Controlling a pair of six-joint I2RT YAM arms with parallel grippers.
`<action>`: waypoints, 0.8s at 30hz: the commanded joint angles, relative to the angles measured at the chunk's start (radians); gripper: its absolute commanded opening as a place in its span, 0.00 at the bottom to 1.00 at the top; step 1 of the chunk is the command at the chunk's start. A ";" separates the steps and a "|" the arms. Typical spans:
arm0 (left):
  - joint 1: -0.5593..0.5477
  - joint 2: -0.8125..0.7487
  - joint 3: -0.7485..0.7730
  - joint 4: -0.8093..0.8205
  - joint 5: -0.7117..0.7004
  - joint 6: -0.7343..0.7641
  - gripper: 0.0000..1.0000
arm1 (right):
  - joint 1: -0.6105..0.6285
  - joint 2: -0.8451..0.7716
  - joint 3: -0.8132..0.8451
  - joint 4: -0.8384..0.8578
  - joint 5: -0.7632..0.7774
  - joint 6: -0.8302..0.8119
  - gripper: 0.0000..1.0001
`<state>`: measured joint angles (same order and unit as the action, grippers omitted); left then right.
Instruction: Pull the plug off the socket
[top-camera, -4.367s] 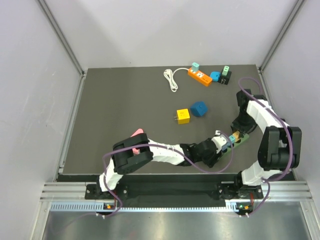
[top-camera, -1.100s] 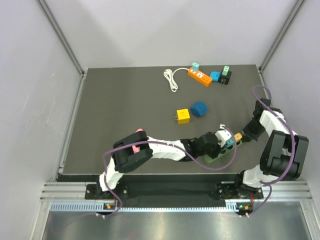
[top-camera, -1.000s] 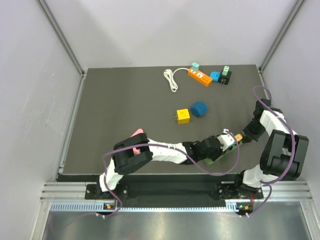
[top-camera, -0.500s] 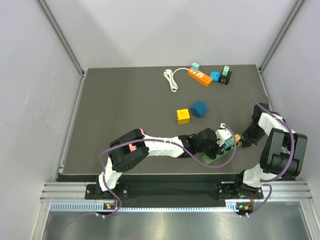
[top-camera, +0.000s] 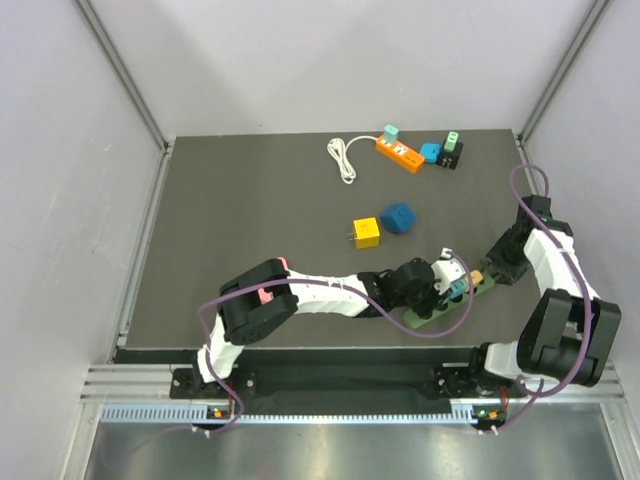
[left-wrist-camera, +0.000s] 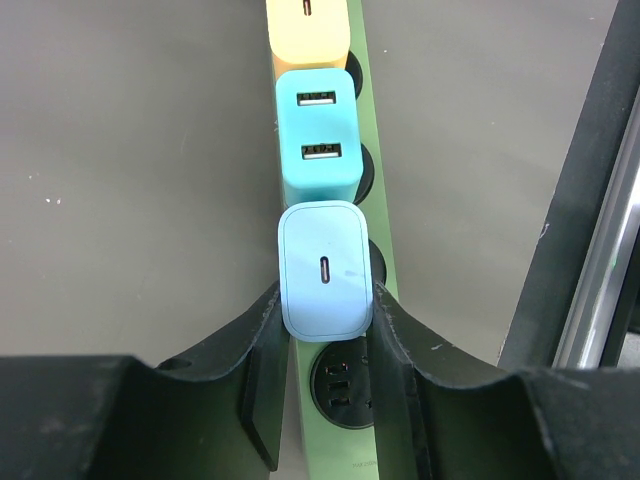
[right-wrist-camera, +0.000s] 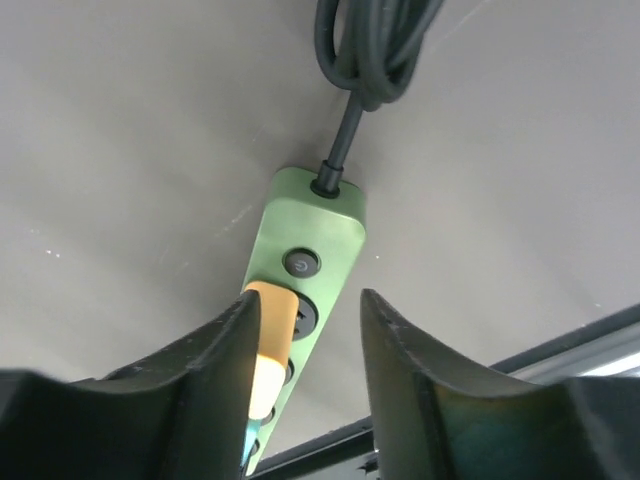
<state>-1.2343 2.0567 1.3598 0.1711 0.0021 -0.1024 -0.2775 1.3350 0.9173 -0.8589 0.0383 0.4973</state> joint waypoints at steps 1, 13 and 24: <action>-0.013 -0.069 0.013 0.047 0.021 0.012 0.00 | -0.002 0.041 0.003 0.037 -0.020 -0.013 0.37; -0.010 -0.056 0.016 0.056 0.049 0.004 0.00 | 0.000 0.128 0.000 0.070 -0.025 -0.005 0.20; -0.007 -0.050 0.012 0.091 0.097 -0.022 0.00 | 0.029 0.177 -0.032 0.116 -0.023 0.024 0.23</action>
<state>-1.2331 2.0567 1.3598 0.1715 0.0135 -0.1078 -0.2657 1.4708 0.9100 -0.8024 0.0139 0.5007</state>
